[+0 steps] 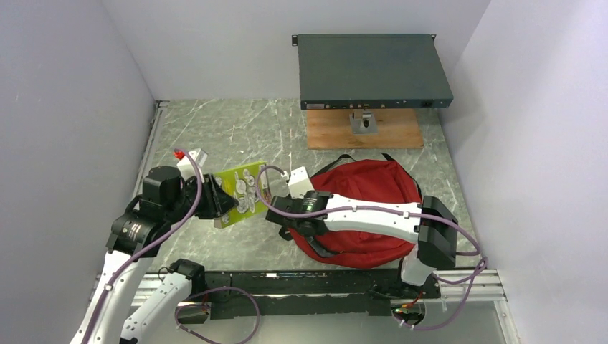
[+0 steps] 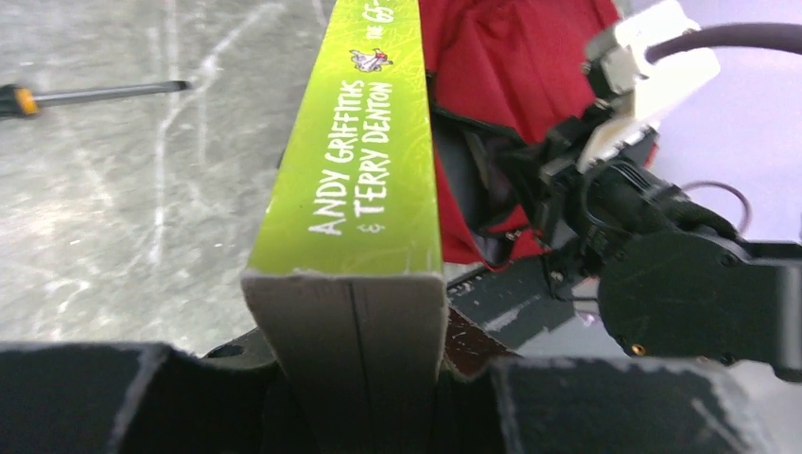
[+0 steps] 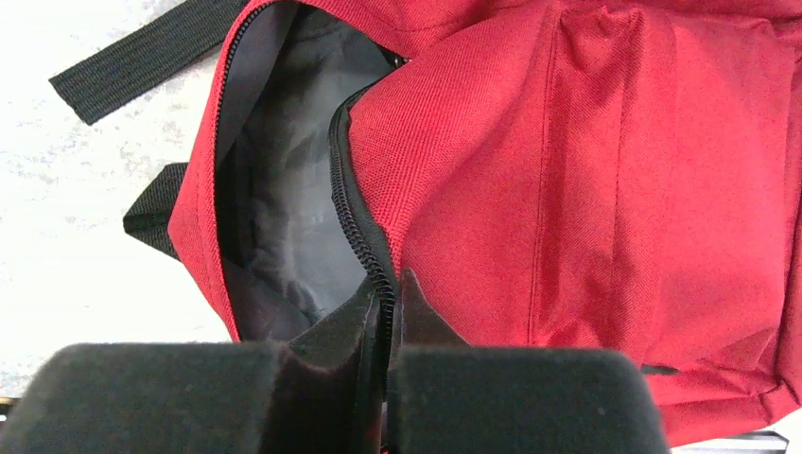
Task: Pack the student bag
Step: Place the book in the student bag.
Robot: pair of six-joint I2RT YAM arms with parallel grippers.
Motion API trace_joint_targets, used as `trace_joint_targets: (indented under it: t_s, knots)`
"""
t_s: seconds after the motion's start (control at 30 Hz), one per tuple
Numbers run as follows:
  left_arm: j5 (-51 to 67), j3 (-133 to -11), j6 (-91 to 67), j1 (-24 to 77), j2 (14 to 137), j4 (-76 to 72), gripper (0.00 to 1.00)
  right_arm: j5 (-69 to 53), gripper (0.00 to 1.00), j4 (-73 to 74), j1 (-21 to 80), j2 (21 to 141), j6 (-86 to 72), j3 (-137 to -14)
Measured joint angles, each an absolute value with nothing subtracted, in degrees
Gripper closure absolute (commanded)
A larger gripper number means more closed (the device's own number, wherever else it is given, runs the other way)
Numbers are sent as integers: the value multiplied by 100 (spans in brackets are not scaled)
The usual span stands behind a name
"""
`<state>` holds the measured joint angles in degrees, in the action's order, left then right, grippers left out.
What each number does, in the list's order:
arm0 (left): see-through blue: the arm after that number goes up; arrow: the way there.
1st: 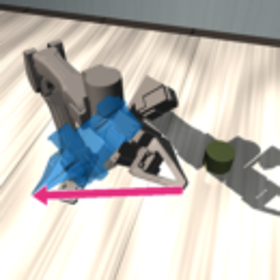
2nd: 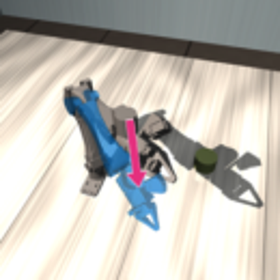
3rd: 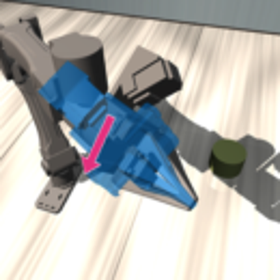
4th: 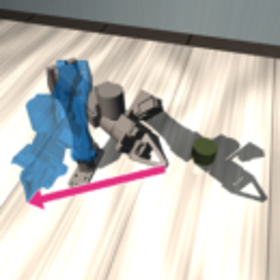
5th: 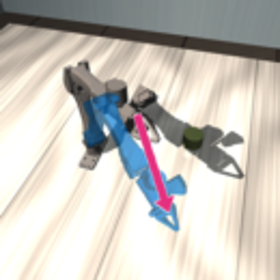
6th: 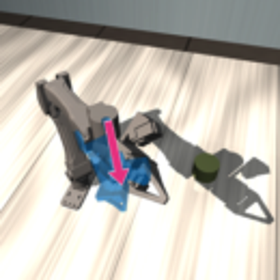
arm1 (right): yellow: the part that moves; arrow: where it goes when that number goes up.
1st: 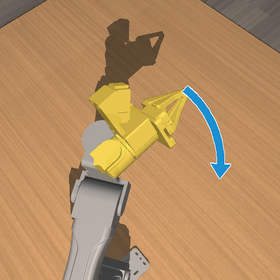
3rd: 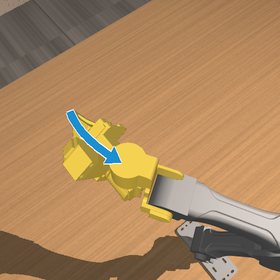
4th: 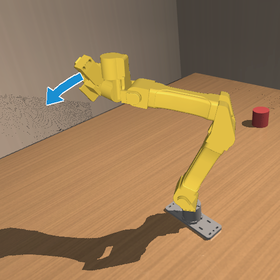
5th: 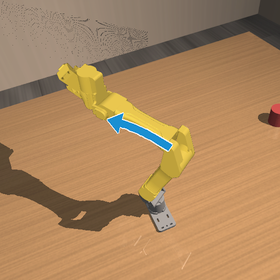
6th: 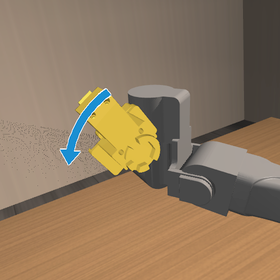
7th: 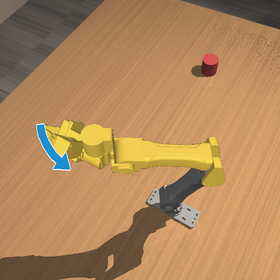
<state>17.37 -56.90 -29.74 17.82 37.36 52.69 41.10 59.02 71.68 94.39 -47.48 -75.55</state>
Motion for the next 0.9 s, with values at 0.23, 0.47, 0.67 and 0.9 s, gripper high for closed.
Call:
trace_joint_targets:
  t_s: [0.23, 0.47, 0.67, 0.9]
  knots:
    - [3234, -5236, -3258, 1782, 3813, 4407, 100, 4278, 100, 5275, 7102, 8698, -3721, -7227]
    - [4285, -4469, -4139, 1955, 3951, 3164, 100, 2161, 100, 3938, 5253, 6716, -2596, -6403]
    - [4219, -4219, -4672, 2679, 4119, 2602, 100, 320, 100, 3424, 4303, 6211, -2434, -6169]
    - [3555, -4215, -5085, 3774, 4908, 2639, 100, -451, 100, 3284, 4084, 6353, -2609, -6165]
